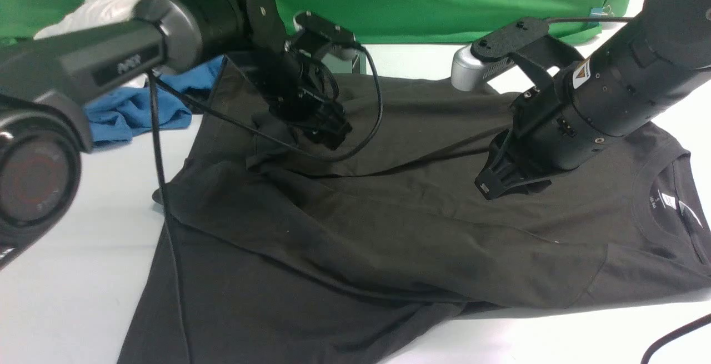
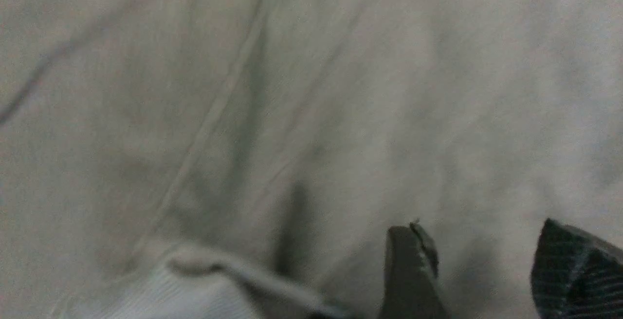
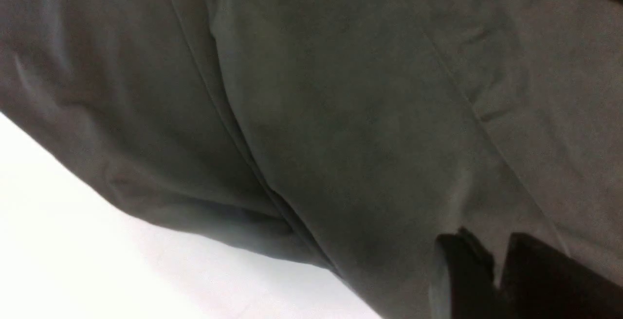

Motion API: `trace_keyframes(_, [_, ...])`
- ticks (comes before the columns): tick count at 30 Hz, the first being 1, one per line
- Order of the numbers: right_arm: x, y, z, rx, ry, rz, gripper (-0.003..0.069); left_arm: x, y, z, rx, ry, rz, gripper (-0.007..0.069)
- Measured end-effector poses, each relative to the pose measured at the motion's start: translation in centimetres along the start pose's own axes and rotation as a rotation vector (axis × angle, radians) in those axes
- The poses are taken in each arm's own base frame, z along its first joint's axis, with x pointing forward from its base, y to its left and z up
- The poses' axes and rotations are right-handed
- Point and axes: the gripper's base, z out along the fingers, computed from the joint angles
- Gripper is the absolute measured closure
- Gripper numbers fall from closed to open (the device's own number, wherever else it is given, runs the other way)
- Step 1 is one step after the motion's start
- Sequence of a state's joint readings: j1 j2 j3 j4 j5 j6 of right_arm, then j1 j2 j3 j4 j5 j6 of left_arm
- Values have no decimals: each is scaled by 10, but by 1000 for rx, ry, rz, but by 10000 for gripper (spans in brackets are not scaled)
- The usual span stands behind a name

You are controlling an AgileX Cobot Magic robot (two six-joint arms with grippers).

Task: Fold a long-sleeved shirt on a white desktop.
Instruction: 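Fold the left side of the dark shirt inward over its body with the left gripper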

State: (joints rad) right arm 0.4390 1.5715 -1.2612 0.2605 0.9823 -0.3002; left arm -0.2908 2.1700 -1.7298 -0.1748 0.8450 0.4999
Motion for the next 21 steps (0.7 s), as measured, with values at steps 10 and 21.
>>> trace_keyframes(10, [0, 0, 0, -2, 0, -1, 501, 12, 15, 2, -150, 124, -32, 574])
trace_keyframes(21, [2, 1, 0, -10, 17, 0, 499, 30, 52, -34, -346, 229, -75, 583])
